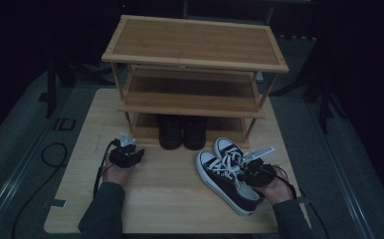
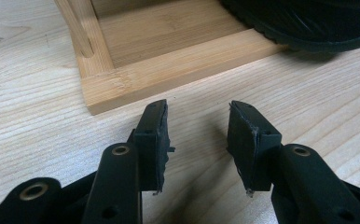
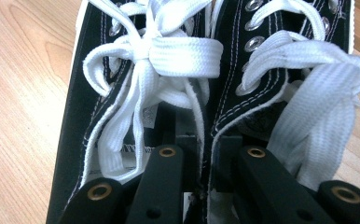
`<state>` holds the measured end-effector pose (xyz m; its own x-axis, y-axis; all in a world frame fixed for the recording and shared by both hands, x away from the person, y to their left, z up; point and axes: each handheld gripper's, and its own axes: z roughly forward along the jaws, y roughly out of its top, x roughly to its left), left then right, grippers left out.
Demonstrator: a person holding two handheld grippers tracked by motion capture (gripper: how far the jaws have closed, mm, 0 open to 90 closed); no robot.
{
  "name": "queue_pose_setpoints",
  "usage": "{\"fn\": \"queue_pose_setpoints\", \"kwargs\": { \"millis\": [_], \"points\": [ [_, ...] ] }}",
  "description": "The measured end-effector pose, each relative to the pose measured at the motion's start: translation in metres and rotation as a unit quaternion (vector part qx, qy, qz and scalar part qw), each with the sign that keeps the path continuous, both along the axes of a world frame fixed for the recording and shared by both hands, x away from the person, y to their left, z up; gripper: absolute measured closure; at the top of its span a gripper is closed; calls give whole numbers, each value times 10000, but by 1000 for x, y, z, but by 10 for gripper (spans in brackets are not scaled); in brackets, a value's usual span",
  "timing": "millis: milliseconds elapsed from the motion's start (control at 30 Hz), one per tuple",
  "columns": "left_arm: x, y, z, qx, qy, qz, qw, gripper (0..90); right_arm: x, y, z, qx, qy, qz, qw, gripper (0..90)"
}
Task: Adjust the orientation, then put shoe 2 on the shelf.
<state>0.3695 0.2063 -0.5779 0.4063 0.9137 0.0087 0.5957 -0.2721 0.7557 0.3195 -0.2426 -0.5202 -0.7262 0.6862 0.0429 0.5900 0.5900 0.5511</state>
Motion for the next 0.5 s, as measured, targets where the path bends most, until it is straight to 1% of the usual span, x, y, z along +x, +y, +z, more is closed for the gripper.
{"fn": "queue_pose_setpoints", "kwargs": {
  "millis": [367,500],
  "points": [
    [0,0,0,0,0,6,10000,586,0,-2,0,28,-28,55,10000,844],
    [0,0,0,-2,1,6,10000,585,1,-3,0,61,-84,47,9999,849]
  ]
}}
